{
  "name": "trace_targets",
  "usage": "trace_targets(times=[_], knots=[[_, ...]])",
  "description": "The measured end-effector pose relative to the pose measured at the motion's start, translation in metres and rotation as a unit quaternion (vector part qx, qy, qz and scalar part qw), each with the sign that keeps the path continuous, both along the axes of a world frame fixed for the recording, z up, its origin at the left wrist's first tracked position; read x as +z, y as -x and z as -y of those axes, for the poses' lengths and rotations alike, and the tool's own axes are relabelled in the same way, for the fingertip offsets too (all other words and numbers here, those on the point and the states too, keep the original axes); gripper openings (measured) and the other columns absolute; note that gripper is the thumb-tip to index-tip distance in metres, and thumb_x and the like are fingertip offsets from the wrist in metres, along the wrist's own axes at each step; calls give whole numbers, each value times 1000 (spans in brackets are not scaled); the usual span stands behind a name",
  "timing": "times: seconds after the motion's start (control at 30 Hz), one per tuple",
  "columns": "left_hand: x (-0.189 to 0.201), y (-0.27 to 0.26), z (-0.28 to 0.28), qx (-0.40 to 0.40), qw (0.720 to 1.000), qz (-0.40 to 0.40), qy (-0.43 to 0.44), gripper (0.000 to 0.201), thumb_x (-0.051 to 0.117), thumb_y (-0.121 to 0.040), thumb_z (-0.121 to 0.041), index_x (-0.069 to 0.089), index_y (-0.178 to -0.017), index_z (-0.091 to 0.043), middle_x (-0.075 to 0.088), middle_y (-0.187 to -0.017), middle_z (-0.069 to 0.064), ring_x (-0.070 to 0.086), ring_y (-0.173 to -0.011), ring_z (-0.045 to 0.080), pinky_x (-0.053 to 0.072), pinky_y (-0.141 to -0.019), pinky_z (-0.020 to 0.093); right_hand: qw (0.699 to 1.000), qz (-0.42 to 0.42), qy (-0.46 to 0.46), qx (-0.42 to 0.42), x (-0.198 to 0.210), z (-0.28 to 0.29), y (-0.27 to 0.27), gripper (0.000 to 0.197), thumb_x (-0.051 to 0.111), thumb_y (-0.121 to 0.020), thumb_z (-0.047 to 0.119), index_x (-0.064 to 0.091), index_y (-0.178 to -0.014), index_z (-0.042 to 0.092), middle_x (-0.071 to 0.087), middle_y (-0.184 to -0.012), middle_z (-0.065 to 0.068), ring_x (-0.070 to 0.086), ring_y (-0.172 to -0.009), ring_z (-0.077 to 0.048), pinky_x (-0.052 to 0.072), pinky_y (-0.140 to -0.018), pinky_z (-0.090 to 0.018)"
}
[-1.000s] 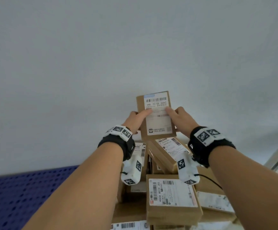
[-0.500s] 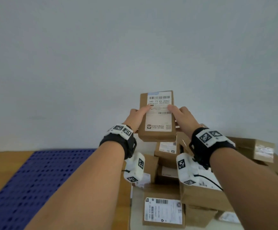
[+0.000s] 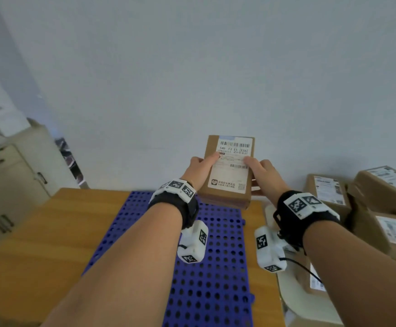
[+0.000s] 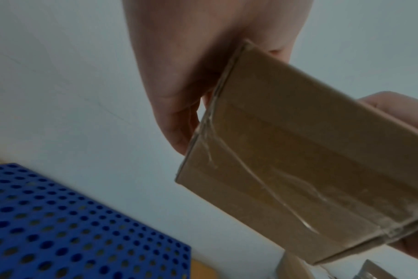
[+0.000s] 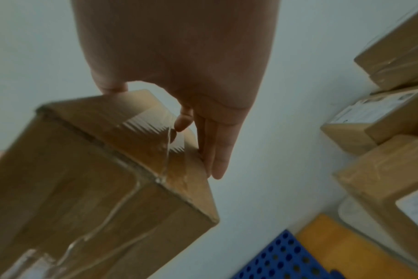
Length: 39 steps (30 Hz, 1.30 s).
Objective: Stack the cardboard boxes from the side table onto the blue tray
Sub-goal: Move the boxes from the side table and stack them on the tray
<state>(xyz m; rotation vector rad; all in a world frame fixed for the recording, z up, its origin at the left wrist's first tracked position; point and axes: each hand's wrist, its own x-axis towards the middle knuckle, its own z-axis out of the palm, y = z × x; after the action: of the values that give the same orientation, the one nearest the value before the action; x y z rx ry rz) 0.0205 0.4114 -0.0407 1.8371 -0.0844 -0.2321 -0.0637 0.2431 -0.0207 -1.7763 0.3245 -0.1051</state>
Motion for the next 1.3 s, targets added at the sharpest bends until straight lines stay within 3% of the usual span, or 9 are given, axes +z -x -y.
trace_targets(times=[0.23,0.43,0.53,0.63,0.73,0.87,1.03,1.2,1.3], knots=[[-23,7,-95,42,998,-34,-38,103,47,-58,-86,50,-126,-9,68,-112,8,67,-101,26,49,-99,46,997,-58,15,53,-28,-87,-18,54,53,-84,60,48,-108,12,68,-107,-7,69,-95,-26,58,-81,-54],[-60,-18,-156,64,990,-86,-88,117,43,-53,-96,54,-134,-12,67,-122,6,65,-109,25,45,-104,46,986,-113,16,119,-60,-139,-55,45,52,-92,52,46,-112,13,64,-110,-6,68,-97,-26,58,-83,-52],[-78,-37,-177,79,987,-101,-95,109,47,-59,-94,59,-132,-14,67,-124,7,64,-111,26,45,-105,45,981,-137,9,139,-77,-159,-78,45,52,-93,49,45,-117,11,63,-112,-7,67,-96,-25,57,-85,-51],[-101,-61,-191,98,979,-151,-101,120,50,-47,-99,57,-135,-18,66,-127,5,64,-114,26,45,-106,47,976,-160,1,151,-92,-173,-102,50,53,-91,50,47,-123,11,63,-113,-7,67,-93,-22,58,-81,-46],[-101,-65,-193,75,977,-175,-97,81,56,-74,-73,63,-128,-14,70,-120,8,66,-108,27,46,-105,45,970,-182,20,159,-114,-179,-125,61,54,-84,56,52,-127,12,66,-116,-7,68,-96,-22,60,-74,-42],[-111,-74,-196,55,967,-221,-112,42,50,-92,-54,65,-108,-18,70,-112,9,66,-102,28,48,-100,41,965,-221,17,137,-134,-188,-145,48,55,-90,45,56,-119,6,68,-112,-11,68,-97,-27,59,-83,-48],[-134,-100,-207,34,954,-254,-156,58,49,-92,-54,57,-133,-13,62,-131,11,59,-116,31,43,-106,47,959,-260,8,112,-155,-205,-160,40,53,-95,35,60,-114,1,70,-109,-14,69,-96,-31,59,-83,-49],[-151,-119,-218,-7,940,-275,-200,52,43,-97,-52,57,-130,-14,61,-130,12,58,-115,31,44,-97,40,949,-298,14,100,-171,-220,-170,40,52,-97,33,60,-116,-2,70,-108,-16,70,-96,-32,59,-84,-48],[-159,-125,-225,-7,936,-286,-205,53,45,-97,-51,55,-132,-14,60,-132,11,57,-116,31,44,-99,40,947,-307,14,95,-177,-228,-176,40,53,-97,32,59,-117,-2,70,-109,-16,69,-97,-33,58,-85,-48]])
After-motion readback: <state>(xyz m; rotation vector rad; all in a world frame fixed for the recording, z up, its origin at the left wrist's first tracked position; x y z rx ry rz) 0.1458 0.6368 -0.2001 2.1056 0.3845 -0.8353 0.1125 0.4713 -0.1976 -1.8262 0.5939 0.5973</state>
